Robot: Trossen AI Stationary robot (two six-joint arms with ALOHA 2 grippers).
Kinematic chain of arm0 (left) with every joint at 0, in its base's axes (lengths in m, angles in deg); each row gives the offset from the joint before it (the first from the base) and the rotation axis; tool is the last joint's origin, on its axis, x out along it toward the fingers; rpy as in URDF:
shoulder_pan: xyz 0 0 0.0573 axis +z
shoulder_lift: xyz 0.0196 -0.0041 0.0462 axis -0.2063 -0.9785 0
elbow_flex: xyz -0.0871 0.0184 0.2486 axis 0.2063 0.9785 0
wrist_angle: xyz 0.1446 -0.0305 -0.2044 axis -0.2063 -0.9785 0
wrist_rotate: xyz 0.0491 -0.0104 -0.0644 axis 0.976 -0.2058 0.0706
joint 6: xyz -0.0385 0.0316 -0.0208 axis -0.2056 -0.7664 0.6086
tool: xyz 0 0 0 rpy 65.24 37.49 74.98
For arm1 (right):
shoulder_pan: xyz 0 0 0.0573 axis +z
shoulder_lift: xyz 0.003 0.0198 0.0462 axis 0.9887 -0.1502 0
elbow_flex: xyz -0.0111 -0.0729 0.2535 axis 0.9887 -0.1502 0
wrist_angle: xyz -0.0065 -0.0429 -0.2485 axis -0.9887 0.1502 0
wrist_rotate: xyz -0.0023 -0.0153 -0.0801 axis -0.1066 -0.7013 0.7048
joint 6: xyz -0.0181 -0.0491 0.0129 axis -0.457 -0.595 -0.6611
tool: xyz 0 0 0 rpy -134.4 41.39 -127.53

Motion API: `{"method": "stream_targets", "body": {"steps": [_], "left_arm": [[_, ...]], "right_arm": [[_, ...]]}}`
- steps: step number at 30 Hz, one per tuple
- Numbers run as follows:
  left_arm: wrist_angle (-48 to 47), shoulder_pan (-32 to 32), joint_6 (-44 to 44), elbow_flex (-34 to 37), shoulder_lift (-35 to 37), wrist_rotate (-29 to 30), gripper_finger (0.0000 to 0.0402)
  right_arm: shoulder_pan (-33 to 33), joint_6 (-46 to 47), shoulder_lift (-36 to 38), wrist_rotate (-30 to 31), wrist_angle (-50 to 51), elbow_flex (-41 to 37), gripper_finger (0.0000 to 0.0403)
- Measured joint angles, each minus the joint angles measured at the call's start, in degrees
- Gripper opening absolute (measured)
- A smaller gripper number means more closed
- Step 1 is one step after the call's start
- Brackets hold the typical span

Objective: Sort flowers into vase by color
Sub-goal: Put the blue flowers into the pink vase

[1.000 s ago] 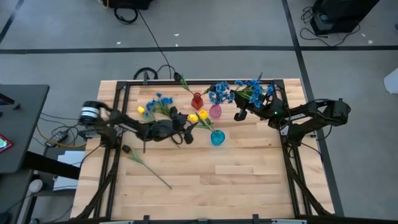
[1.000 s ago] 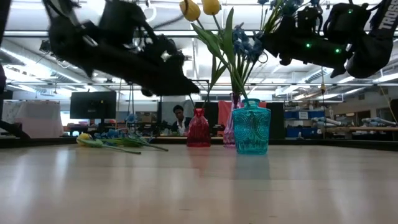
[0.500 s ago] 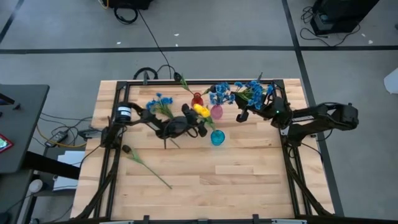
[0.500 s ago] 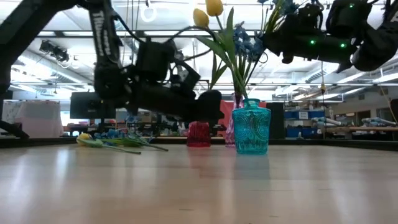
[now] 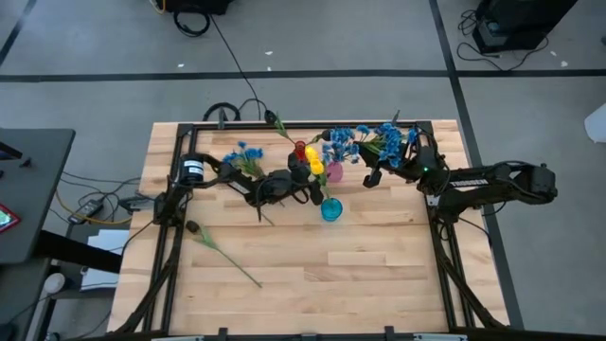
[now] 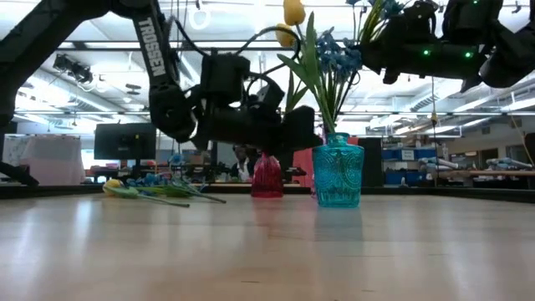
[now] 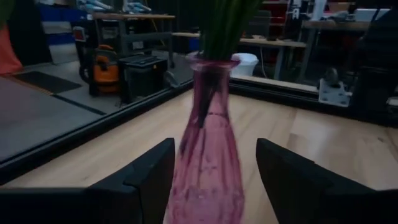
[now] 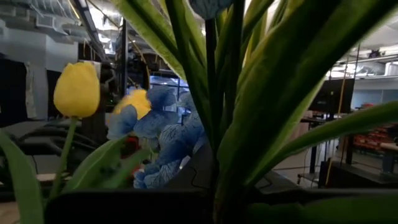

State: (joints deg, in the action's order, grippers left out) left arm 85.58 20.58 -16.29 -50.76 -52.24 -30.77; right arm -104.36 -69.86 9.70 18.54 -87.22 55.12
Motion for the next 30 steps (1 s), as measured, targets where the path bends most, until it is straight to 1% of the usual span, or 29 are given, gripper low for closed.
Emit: {"method": "stream_targets", "body": {"steps": [6, 11, 13, 17, 20, 27, 30], "left_arm": [[1.0, 2.4, 0.0, -0.1, -1.4, -7.0, 0.0263], [4.2, 3.5, -0.1, -0.1, -2.2, -12.2, 0.0266], [5.1, 3.7, -0.8, -0.1, -2.2, -13.3, 0.0266], [5.2, 3.7, -1.8, -0.8, -2.2, -13.4, 0.0267], [3.6, 3.7, -1.7, -2.1, -2.2, -13.6, 0.0271], [2.0, 3.5, -3.2, -4.2, -2.2, -13.8, 0.0305], [0.5, 3.5, -3.6, -4.8, -2.2, -14.8, 0.0312]], "right_arm": [[0.0, 1.3, -0.1, -1.2, 0.2, 0.0, 0.0035], [0.0, 1.7, -0.1, -1.9, 0.4, 0.0, 0.0035], [0.0, 1.7, -0.1, -2.0, 0.4, 0.0, 0.0035], [0.0, 3.1, -0.1, -3.5, 0.5, 0.0, 0.0035], [0.2, 4.1, -0.3, -4.8, 0.5, 0.0, 0.0035], [0.2, 5.8, -0.5, -6.4, 0.9, 0.0, 0.0035], [0.2, 5.8, -0.5, -6.4, 1.1, 0.0, 0.0035]]}}
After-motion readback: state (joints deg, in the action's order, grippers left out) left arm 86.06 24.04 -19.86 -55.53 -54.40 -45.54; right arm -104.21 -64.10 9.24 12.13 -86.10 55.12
